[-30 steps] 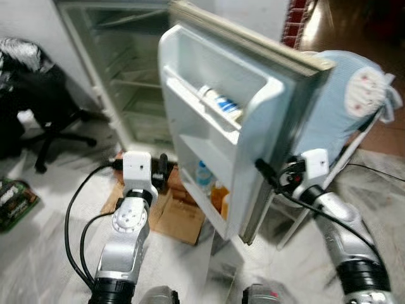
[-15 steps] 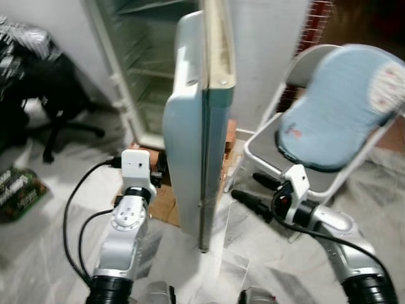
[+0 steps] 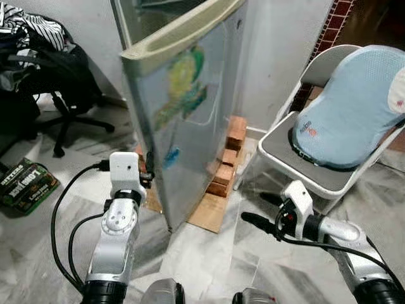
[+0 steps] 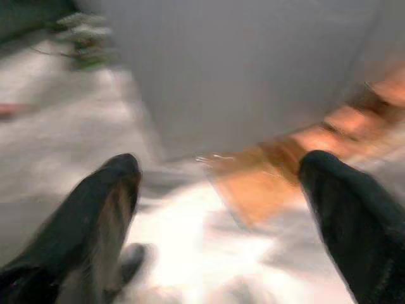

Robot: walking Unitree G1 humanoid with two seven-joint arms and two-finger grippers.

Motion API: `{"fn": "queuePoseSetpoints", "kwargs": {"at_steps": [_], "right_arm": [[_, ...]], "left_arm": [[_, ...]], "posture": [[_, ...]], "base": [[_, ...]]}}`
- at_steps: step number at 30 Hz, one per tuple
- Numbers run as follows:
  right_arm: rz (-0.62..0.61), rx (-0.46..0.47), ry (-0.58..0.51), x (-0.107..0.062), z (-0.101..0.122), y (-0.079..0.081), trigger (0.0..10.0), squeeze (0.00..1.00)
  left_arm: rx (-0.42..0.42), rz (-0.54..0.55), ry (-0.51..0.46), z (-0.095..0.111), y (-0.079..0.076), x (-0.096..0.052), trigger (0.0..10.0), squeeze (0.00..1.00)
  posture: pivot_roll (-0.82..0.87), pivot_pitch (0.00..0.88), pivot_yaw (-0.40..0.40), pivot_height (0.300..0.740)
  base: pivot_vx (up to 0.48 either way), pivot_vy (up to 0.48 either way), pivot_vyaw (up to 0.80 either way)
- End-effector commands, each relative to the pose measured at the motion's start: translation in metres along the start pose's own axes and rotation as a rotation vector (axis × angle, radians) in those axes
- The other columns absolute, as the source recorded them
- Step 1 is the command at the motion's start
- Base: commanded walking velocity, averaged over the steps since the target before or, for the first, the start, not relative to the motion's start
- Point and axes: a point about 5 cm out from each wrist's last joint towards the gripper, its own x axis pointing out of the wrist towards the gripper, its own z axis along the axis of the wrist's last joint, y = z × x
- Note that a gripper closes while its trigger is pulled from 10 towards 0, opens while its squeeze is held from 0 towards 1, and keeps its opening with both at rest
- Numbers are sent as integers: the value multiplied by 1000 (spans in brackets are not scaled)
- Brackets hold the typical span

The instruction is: Restocking fridge

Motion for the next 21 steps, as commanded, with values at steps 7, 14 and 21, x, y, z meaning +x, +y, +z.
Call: {"fn": "queuePoseSetpoints", "kwargs": {"at_steps": [7,14,21], "right_arm": [[-237,59,-112,17,18,-1,10000,1000],[-419,155,-320,21,44,2,10000,1000],[-495,160,-398,20,52,16,10000,1000]], "left_arm": [[15,23,15,-2,2,-3,10000,0],[-48,-20,45,-8,5,-1,10000,0],[-105,-118,64,-15,2,-4,10000,1000]], "posture": [[-5,80,36,740],[-11,81,31,740],[-22,67,46,740]], "base": [[0,0,0],[0,0,0],[0,0,0]]}}
